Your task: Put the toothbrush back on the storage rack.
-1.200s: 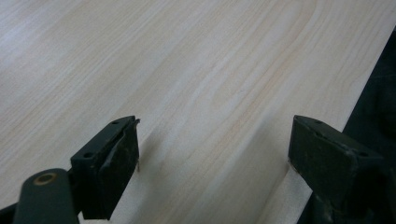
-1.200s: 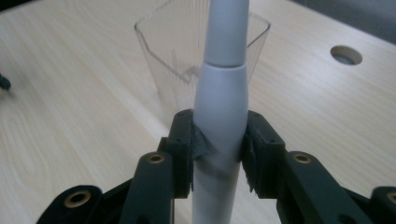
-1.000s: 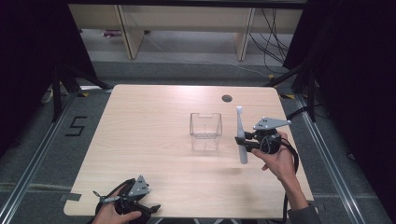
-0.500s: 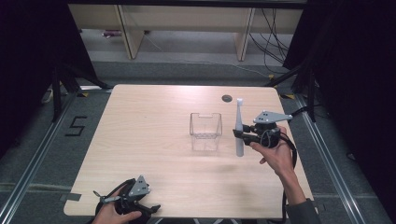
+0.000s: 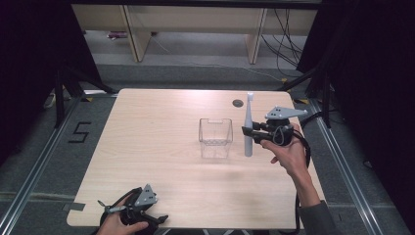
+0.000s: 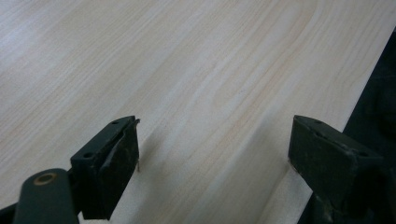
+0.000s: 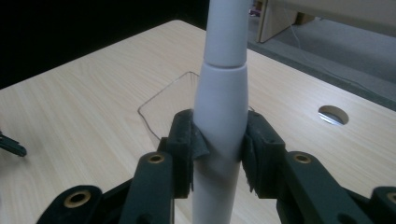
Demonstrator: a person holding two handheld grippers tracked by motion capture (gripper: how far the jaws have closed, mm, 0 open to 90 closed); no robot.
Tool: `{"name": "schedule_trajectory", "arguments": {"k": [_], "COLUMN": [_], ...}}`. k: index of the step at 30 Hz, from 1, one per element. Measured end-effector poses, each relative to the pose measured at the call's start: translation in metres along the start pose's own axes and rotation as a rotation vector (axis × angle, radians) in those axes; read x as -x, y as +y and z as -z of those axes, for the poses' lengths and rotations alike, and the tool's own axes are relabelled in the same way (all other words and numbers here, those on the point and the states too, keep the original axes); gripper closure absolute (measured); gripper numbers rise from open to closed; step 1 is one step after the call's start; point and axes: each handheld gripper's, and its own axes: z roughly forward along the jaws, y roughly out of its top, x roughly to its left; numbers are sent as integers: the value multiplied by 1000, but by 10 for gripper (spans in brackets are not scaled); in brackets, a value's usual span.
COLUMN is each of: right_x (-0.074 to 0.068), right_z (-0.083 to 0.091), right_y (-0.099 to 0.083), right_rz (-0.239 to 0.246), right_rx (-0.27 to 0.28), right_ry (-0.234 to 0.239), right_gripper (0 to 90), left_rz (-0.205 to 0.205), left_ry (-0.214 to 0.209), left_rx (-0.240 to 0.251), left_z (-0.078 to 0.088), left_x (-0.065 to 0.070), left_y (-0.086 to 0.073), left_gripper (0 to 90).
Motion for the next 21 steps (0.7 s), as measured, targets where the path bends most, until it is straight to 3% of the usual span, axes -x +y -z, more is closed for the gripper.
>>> {"name": "schedule_trajectory", "arguments": {"k": [2, 3, 4, 5, 7, 8, 9, 10, 12, 14, 15, 21], "right_x": [-2, -1, -3, -1, -5, -5, -7, -8, -9, -10, -11, -15], "right_z": [1, -1, 0, 0, 0, 0, -1, -1, -1, -2, -3, -7], "right_y": [3, 4, 6, 7, 10, 11, 12, 14, 16, 19, 20, 31], "right_rz": [-16, 8, -12, 21, 10, 28, 4, 10, 20, 34, 14, 23], "right_rx": [-17, 0, -13, -6, -4, 1, -2, 4, 4, 15, 16, 16], "right_ry": [8, 13, 11, 5, 19, 18, 30, 36, 38, 39, 48, 69], "right_gripper": [667, 667, 667, 667, 667, 667, 667, 667, 667, 667, 667, 667], "left_rz": [2, 4, 4, 4, 3, 2, 0, 17, -3, 3, 4, 11], "left_ry": [2, 3, 2, 2, 1, 0, 0, 0, 2, 1, 1, 2], "left_rx": [1, 1, 1, 1, 1, 0, -1, 1, -1, 0, 1, 1], "left_z": [0, 0, 0, 0, -1, 0, 0, -1, 0, -1, -1, 0], "left_x": [0, 0, 0, 0, 0, 0, 0, 1, 0, 0, 0, 1], "left_y": [0, 0, 0, 0, 0, 0, 0, 0, 0, 0, 0, 0], "left_gripper": [156, 156, 156, 156, 156, 156, 156, 156, 156, 156, 156, 157]}}
